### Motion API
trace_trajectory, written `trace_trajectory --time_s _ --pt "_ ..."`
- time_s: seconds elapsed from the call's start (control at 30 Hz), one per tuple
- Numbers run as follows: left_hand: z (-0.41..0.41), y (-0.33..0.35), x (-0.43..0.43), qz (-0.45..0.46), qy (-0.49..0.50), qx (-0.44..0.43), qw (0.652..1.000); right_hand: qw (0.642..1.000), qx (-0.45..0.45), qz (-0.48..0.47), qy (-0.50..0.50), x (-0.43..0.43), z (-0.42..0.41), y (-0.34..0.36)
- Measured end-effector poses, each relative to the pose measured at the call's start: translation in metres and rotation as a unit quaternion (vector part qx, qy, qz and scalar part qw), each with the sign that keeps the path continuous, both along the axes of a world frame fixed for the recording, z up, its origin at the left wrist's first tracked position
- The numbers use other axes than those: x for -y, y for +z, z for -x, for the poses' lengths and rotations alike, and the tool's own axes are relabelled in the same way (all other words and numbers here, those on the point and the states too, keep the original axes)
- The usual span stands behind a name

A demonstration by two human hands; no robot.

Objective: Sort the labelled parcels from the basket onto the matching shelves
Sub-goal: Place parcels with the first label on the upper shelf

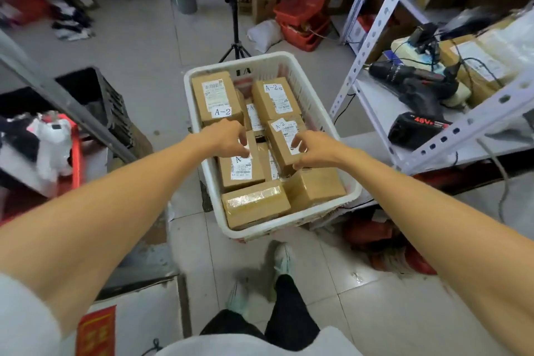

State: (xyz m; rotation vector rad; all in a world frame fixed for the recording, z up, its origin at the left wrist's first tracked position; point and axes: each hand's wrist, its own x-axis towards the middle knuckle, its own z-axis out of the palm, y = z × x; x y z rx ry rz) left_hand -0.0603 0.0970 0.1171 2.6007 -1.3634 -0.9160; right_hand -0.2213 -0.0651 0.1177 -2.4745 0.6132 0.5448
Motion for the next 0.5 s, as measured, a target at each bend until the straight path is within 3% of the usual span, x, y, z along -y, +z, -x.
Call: trace_trajectory --time_s 0.23,0.5 --pt "-0.022 -0.022 0.008 -0.038 0.081 -0.021 0.996 0.997 -0.042 -0.019 0.062 0.031 -0.049 -0.036" --pt "-0.022 -0.066 0.031 -0.031 0.151 -0.046 0.987 0.974 -0.091 0.005 0.205 0.035 -0.086 -0.091"
